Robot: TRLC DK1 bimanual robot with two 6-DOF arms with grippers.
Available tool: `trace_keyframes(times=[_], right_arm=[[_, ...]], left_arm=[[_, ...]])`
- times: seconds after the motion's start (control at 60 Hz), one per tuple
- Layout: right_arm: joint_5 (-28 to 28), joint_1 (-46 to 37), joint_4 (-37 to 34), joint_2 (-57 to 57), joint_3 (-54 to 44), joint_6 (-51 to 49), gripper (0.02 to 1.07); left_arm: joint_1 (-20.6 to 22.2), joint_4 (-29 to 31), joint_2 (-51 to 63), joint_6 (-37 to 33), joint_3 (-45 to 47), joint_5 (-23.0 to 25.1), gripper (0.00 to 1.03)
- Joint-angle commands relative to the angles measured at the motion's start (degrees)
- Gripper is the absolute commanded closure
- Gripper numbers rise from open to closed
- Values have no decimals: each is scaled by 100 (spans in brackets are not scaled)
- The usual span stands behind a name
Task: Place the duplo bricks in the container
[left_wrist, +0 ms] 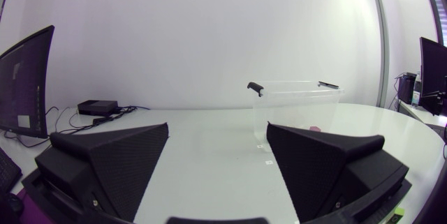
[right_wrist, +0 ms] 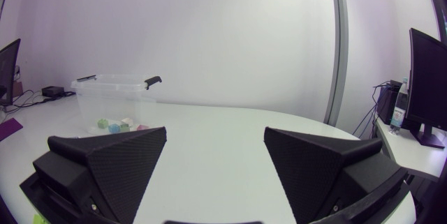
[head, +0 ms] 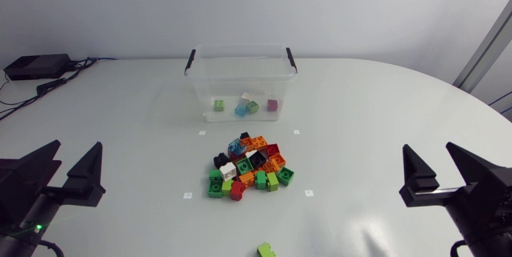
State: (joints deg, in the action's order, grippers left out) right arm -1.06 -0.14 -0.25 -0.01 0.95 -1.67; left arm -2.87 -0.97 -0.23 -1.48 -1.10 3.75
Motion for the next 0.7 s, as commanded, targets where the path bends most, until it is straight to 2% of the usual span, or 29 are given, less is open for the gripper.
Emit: trace_keyframes(times=[0.0, 0.683], right_arm=[[36, -30, -19, -34, -95, 123, 6], [36, 128, 95, -34, -86, -61, 6]], left_arm=[[15, 9, -47, 51, 119, -50, 5], [-64, -87, -56, 7, -30, -155, 5]])
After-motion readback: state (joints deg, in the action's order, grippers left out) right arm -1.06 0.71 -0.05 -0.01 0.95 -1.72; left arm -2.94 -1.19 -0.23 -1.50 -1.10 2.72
